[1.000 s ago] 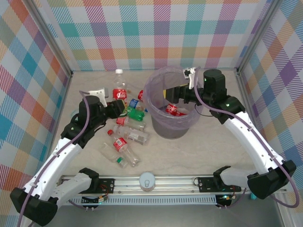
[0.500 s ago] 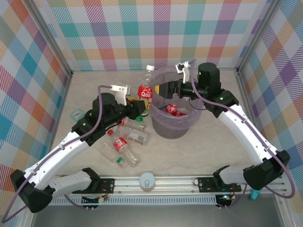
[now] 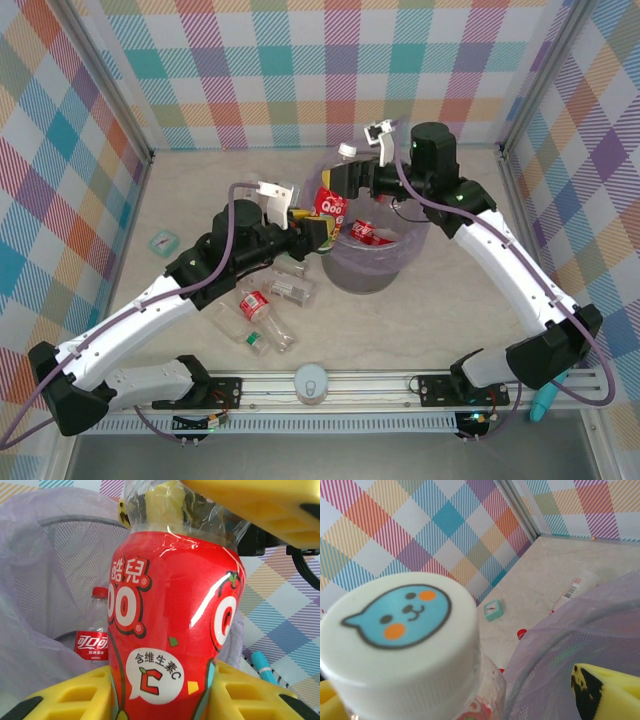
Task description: Put the plastic bottles in the bin
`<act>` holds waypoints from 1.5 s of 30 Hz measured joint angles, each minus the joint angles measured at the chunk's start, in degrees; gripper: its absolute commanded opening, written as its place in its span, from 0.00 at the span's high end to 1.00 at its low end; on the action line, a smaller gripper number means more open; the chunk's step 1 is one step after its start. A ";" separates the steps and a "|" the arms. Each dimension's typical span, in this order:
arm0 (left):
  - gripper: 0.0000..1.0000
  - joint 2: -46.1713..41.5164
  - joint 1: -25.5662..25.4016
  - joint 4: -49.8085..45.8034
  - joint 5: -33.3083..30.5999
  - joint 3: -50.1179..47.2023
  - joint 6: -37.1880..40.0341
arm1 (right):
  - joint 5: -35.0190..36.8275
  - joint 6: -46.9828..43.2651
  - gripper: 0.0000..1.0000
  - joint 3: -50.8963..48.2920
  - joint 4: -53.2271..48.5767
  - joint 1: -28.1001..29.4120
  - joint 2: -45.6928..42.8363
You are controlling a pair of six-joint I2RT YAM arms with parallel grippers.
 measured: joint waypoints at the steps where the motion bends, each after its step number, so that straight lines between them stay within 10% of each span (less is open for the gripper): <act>1: 0.63 0.00 0.02 -0.90 -0.20 0.26 0.26 | -0.11 0.00 0.17 0.07 0.22 0.13 0.46; 14: 0.53 0.26 0.20 -4.59 -2.75 1.73 2.80 | -2.03 2.14 0.52 0.74 2.91 0.96 2.67; 32: 0.05 -6.86 -0.02 -5.95 -7.69 3.13 4.09 | -1.51 2.29 0.57 6.73 4.13 -0.92 5.73; 45: 0.13 -18.23 0.39 -45.48 -37.90 5.38 -30.16 | 5.90 -7.41 0.58 13.73 0.66 -11.82 -0.26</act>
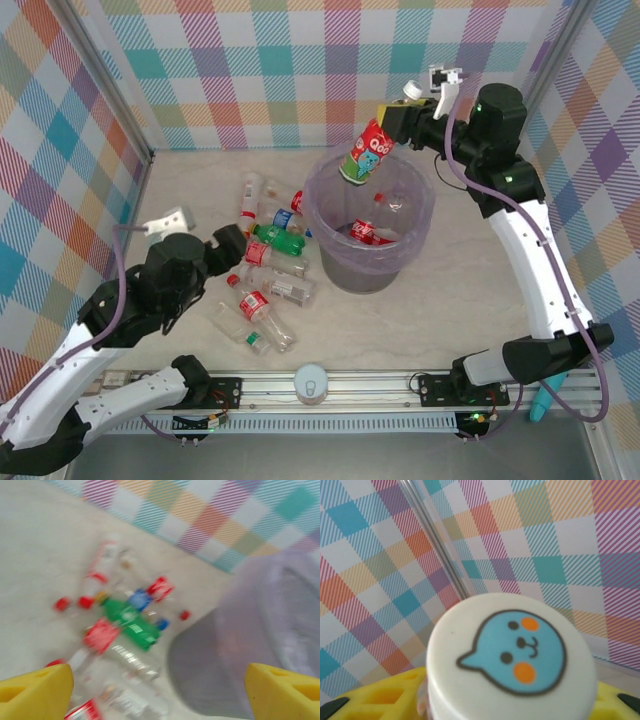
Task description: Put the plastic bottles in the bin
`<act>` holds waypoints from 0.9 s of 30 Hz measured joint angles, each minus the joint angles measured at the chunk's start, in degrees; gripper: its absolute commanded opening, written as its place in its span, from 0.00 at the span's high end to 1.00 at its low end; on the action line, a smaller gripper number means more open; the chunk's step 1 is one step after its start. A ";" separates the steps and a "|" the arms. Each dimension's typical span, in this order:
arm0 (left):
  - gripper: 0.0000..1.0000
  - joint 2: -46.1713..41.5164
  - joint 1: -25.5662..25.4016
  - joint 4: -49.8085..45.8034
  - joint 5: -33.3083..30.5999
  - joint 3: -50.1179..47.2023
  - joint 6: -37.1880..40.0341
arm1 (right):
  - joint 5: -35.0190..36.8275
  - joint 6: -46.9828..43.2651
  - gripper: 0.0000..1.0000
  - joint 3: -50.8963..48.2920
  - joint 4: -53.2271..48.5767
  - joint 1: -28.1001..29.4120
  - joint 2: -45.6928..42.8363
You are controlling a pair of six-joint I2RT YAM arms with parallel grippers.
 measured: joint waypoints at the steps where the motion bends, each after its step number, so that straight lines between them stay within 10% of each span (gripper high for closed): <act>1: 0.13 -0.22 0.42 -3.56 -1.09 -0.02 -2.12 | 0.52 -0.70 0.58 0.00 -0.22 0.00 -0.20; 9: 0.11 6.86 7.80 -11.89 1.40 -2.64 -5.88 | 3.80 -5.40 0.58 0.09 -3.02 -0.28 -0.17; 27: 0.18 16.46 21.92 7.69 17.11 -16.50 9.29 | 3.50 -8.61 0.63 -5.29 -11.80 1.81 3.23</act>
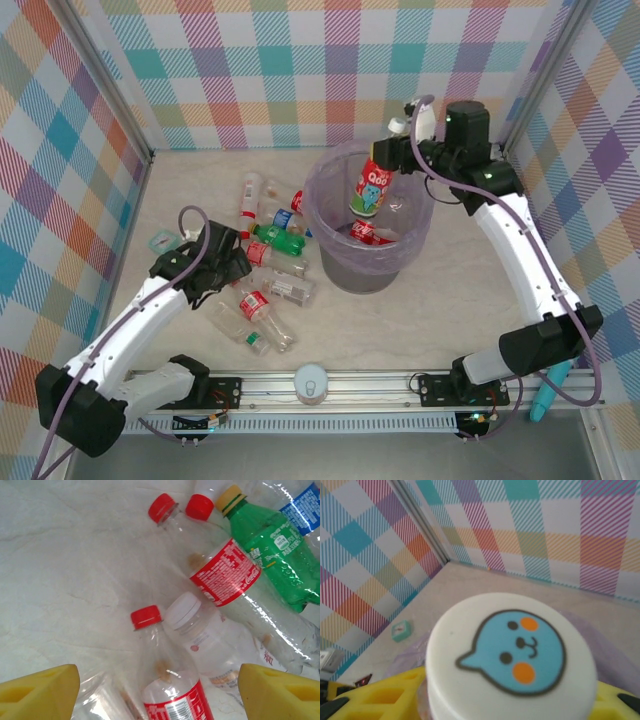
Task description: Put the plastic bottles in the bin
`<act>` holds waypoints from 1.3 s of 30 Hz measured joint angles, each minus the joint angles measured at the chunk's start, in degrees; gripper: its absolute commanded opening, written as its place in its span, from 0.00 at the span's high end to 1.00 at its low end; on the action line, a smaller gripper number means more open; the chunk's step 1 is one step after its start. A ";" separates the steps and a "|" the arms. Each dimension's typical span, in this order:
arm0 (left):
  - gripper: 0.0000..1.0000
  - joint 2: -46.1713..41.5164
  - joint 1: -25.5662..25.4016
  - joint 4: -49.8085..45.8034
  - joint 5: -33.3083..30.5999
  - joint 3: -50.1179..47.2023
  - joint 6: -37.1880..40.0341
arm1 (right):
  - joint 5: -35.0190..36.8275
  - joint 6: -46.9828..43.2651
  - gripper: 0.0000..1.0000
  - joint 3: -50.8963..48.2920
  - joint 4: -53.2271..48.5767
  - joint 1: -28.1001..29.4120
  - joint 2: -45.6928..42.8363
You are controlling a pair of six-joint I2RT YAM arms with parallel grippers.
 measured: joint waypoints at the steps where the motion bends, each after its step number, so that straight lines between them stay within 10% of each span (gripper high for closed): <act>1: 0.18 1.20 0.20 1.44 0.42 0.02 1.16 | 0.37 -0.28 0.62 -0.24 -0.48 0.83 0.24; 14: 0.19 16.11 7.74 13.00 6.12 8.81 14.25 | 1.70 -0.28 0.56 -4.90 -2.36 4.39 3.39; 23: 0.13 30.88 11.82 19.28 10.69 19.06 19.39 | 2.58 0.00 0.21 -6.12 -4.39 4.66 3.43; 39: 0.13 48.85 15.72 20.48 13.62 30.45 21.03 | 3.74 0.42 0.19 -4.20 -9.11 4.66 -8.61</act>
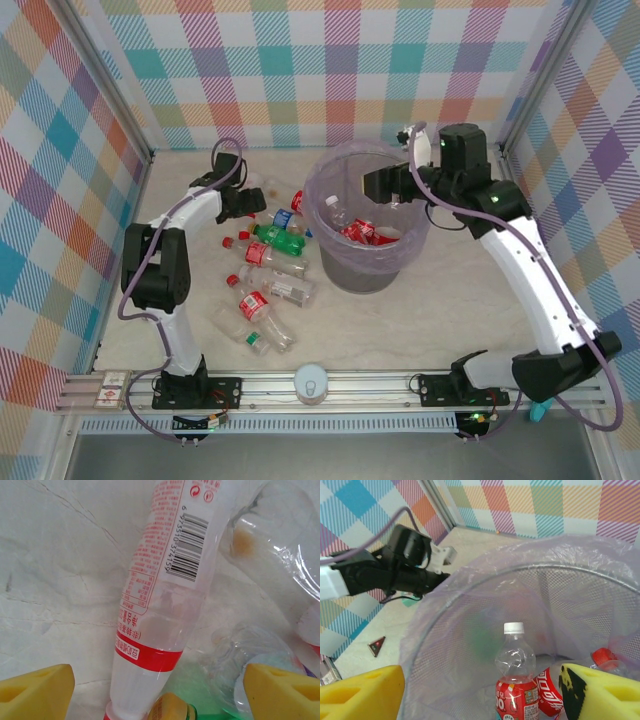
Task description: Put the plastic bottles in the bin
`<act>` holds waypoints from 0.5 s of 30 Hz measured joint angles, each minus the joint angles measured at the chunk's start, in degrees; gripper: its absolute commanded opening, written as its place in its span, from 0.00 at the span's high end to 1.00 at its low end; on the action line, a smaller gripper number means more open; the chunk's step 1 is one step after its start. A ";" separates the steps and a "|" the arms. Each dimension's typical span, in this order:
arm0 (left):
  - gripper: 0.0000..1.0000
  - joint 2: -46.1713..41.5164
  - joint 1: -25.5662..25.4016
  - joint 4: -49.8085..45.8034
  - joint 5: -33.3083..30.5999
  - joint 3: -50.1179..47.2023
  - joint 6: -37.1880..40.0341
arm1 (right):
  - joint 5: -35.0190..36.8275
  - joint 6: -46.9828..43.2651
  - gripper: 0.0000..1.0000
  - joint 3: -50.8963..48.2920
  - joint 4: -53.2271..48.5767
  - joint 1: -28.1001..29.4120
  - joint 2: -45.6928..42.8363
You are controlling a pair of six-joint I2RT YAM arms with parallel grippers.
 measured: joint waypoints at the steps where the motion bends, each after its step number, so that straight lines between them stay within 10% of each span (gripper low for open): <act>1: 0.13 0.26 0.00 0.00 0.09 -0.02 0.04 | -0.02 0.35 0.19 0.00 -0.17 0.00 -0.74; 15: 0.18 3.80 0.00 0.00 0.22 0.00 1.03 | 0.20 2.71 0.19 -4.17 -2.27 -0.33 -8.66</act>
